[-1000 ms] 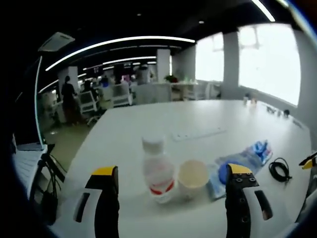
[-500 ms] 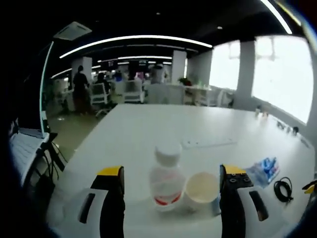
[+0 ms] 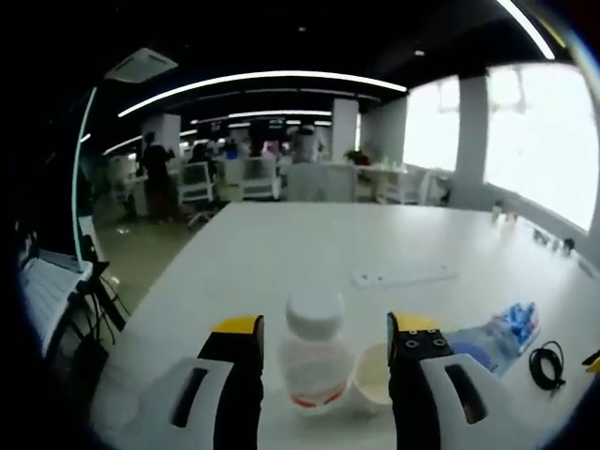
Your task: Arrange the tabletop items into an orderly group along one side of the table until the central work area is clear of visible clutter.
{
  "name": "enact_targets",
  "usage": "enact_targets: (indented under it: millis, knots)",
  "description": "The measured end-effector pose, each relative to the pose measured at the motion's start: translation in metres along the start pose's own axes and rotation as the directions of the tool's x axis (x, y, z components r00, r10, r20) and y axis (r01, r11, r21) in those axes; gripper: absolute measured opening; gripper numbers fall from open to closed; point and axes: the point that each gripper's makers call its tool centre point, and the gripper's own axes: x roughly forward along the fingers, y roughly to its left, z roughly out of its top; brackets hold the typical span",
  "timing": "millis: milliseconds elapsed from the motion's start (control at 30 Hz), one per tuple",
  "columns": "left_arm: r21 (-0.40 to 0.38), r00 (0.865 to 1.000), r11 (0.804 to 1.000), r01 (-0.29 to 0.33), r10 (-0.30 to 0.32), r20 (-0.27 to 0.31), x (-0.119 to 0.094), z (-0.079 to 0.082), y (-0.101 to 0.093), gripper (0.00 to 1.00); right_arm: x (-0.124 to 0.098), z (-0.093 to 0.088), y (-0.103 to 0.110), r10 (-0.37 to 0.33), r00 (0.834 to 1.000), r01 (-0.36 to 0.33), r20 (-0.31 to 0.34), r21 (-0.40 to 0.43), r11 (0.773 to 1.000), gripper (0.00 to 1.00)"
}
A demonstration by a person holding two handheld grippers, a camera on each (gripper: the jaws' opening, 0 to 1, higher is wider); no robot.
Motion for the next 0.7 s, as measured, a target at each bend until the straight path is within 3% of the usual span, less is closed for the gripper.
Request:
enact_targets:
  millis: [67, 233, 533, 700]
  knots:
    - [0.000, 1.000, 1.000, -0.006, 0.006, -0.002, 0.0008, 0.0002, 0.0022, 0.43, 0.0007, -0.0011, -0.0011, -0.001, 1.000, 0.001, -0.001, 0.008, 1.000, 0.53]
    - [0.017, 1.000, 1.000, -0.012, 0.012, 0.000, -0.0010, 0.0045, 0.0074, 0.20, 0.0023, -0.0031, 0.0001, 0.004, 1.000, -0.004, -0.004, 0.014, 1.000, 0.53]
    - [0.023, 1.000, 1.000, 0.012, -0.011, -0.016, 0.0011, 0.0042, 0.0053, 0.18, 0.0023, -0.0051, -0.0033, 0.003, 1.000, -0.002, -0.012, 0.018, 1.000, 0.52]
    - [0.049, 0.997, 0.997, 0.067, -0.065, -0.042, -0.0010, 0.0032, 0.0030, 0.17, 0.0015, -0.0046, -0.0058, 0.000, 1.000, 0.000, -0.011, 0.026, 1.000, 0.52]
